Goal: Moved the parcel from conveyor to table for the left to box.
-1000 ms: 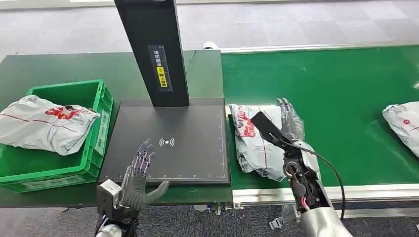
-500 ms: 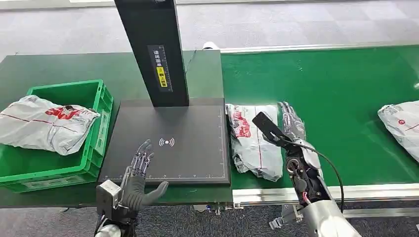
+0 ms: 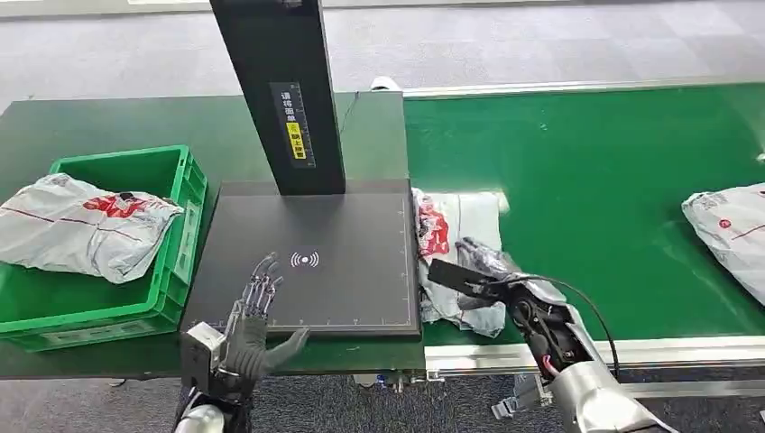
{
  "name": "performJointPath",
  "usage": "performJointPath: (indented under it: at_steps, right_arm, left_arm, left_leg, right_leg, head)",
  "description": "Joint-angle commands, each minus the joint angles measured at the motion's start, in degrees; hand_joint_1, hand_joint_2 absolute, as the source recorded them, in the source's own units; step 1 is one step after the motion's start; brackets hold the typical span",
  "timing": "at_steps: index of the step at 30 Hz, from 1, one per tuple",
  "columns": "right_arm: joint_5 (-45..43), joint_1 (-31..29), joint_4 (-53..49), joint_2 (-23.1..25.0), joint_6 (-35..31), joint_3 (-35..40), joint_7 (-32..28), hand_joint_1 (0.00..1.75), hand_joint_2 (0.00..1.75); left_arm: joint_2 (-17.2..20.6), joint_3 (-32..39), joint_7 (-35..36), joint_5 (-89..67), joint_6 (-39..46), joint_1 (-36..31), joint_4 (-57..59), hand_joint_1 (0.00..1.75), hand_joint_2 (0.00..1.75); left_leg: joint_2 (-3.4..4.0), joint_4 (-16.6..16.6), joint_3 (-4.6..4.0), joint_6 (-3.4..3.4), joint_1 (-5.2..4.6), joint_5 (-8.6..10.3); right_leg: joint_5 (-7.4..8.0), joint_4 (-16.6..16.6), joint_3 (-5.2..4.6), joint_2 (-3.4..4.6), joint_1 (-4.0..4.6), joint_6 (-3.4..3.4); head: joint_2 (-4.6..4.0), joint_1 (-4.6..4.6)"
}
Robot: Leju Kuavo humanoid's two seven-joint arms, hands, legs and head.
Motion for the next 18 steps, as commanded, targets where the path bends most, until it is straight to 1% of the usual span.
performJointPath:
  at_steps: [1, 2, 4, 6, 7, 8, 16, 17, 18]
  right_arm:
    - [-2.4, -1.2, 7.1, -0.4, 3.7, 11.3, -4.5, 0.00, 1.75]
    - [-2.4, -1.3, 7.0, -0.3, 3.7, 11.6, -4.5, 0.00, 1.75]
    - [-2.4, -1.8, 7.0, -0.1, 4.1, 12.3, -4.4, 0.00, 1.75]
    - [-3.0, -2.5, 7.8, -0.1, 4.8, 13.7, -4.0, 0.00, 1.75]
    - [-3.0, -2.8, 7.9, -0.2, 4.9, 14.2, -4.0, 0.47, 1.75]
    - [-3.3, -3.1, 8.2, -0.3, 5.1, 14.5, -4.3, 1.75, 1.75]
    - [-4.1, -3.8, 8.6, -0.2, 5.5, 15.5, -4.1, 1.75, 1.75]
    - [-4.1, -3.8, 8.6, -0.2, 5.5, 15.5, -4.1, 1.75, 1.75]
    - [-4.1, -3.9, 8.6, -0.1, 5.6, 15.5, -4.1, 1.75, 1.75]
  left_arm:
    - [0.9, -1.5, 0.1, 0.5, -0.4, -3.4, 6.5, 0.00, 1.75]
    - [0.9, -1.5, 0.0, 0.5, -0.4, -3.4, 6.5, 0.00, 1.75]
    - [0.8, -1.5, -0.1, 0.6, -0.3, -3.2, 6.6, 0.00, 1.75]
    - [0.8, -1.5, -0.1, 0.6, 0.0, -2.9, 6.1, 0.00, 1.75]
    - [0.7, -1.5, -0.1, 0.6, 0.0, -2.9, 6.0, 0.00, 1.75]
    - [0.7, -1.4, -0.1, 0.6, 0.1, -2.8, 5.7, 0.00, 1.75]
    - [0.6, -0.9, 0.2, 0.8, 0.2, -2.8, 4.7, 0.00, 1.75]
    - [0.6, -0.9, 0.2, 0.8, 0.2, -2.8, 4.7, 0.00, 1.75]
    - [0.7, -0.8, 0.1, 0.8, 0.2, -2.7, 4.7, 0.00, 1.75]
  left_leg:
    - [-0.01, -0.1, 0.16, 0.12, -0.01, 0.00]
    - [-0.05, -0.1, 0.24, 0.18, 0.01, 0.01]
    - [0.01, -0.1, 0.21, 0.10, 0.00, 0.00]
    - [0.03, -0.1, 0.27, 0.14, 0.01, 0.00]
    - [0.05, -0.1, 0.28, 0.17, 0.01, 0.00]
    - [0.08, -0.1, 0.27, 0.14, 0.02, 0.00]
    - [0.24, -0.1, 0.47, 0.11, 0.04, -0.02]
    - [0.14, -0.2, 0.47, 0.17, 0.05, 0.03]
    - [0.23, -0.1, 0.46, 0.10, 0.05, -0.01]
  right_leg:
    - [-0.01, -0.1, 0.16, -0.07, 0.03, -0.15]
    - [0.00, -0.2, 0.24, -0.13, 0.07, -0.23]
    - [-0.01, -0.1, 0.18, -0.05, 0.04, -0.13]
    - [0.00, -0.1, 0.23, -0.04, 0.06, -0.19]
    - [0.02, -0.1, 0.23, -0.01, 0.07, -0.21]
    - [0.01, -0.1, 0.22, 0.01, 0.07, -0.18]
    - [0.01, -0.1, 0.36, 0.15, 0.08, -0.16]
    - [0.03, -0.2, 0.40, 0.05, 0.11, -0.24]
    - [0.01, -0.1, 0.36, 0.15, 0.09, -0.15]
  head:
    - [0.00, -0.02]
    - [0.00, 0.00]
    - [0.00, 0.00]
    - [0.00, -0.02]
    - [0.00, 0.00]
    - [0.00, 0.00]
    - [0.00, 0.00]
    - [0.00, 0.00]
    - [0.00, -0.02]
